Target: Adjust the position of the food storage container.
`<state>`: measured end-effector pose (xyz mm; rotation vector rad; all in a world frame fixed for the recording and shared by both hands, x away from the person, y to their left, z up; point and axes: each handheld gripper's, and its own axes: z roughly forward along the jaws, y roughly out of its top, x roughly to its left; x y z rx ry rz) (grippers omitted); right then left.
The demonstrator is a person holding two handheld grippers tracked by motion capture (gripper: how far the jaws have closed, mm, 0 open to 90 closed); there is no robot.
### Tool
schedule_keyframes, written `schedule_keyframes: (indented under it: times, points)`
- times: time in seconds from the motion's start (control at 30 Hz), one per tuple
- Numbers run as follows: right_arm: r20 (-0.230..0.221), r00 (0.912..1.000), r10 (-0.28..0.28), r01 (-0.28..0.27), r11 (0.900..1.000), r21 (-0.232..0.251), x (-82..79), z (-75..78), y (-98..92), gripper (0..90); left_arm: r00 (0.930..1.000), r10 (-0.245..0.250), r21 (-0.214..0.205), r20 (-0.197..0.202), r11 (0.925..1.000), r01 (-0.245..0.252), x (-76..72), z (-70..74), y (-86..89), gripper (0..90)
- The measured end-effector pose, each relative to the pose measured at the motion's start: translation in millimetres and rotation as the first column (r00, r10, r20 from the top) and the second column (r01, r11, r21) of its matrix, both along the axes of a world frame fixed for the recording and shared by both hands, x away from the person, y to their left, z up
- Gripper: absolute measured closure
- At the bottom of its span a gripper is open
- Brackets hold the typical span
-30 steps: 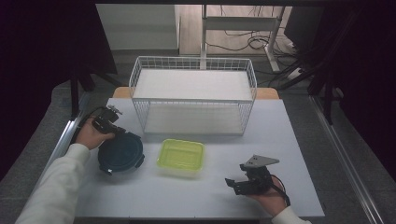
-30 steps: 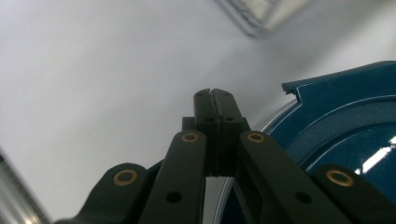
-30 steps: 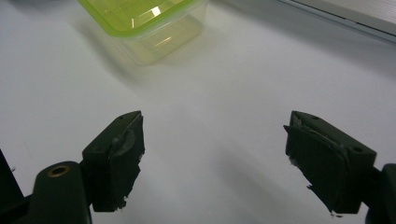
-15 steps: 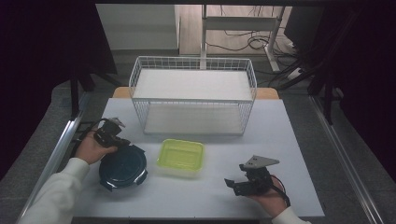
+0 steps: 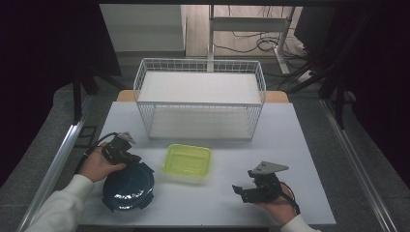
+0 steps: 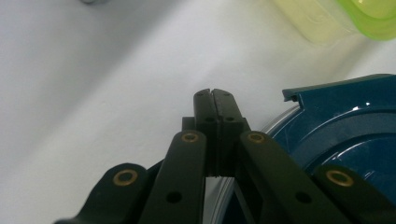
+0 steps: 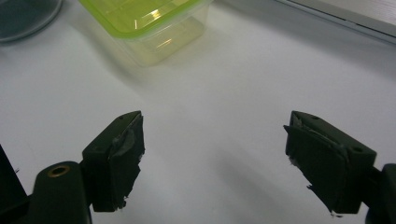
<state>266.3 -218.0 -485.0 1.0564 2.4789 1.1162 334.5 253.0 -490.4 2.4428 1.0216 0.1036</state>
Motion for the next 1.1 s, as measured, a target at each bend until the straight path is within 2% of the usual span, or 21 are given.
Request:
schedule_keyframes:
  times: [0.8,1.0,1.1]
  points:
    - [-0.006,1.0000,-0.001,0.001,0.9999,-0.011,0.7,-2.8,0.9,19.6,0.9990,-0.032,-0.054,-0.033,0.9981,0.030,-6.4,-1.6,-12.0,90.0]
    - [-0.005,1.0000,-0.005,0.005,0.9999,-0.014,1.3,-2.8,0.3,19.6,0.9988,-0.048,-0.051,-0.001,0.9975,0.048,-8.0,-1.9,-13.1,90.0]
    - [-0.007,1.0000,-0.006,0.006,0.9998,-0.017,1.3,-3.1,1.2,19.6,0.9994,-0.027,-0.056,0.023,0.9980,0.029,-10.0,1.8,-8.1,90.0]
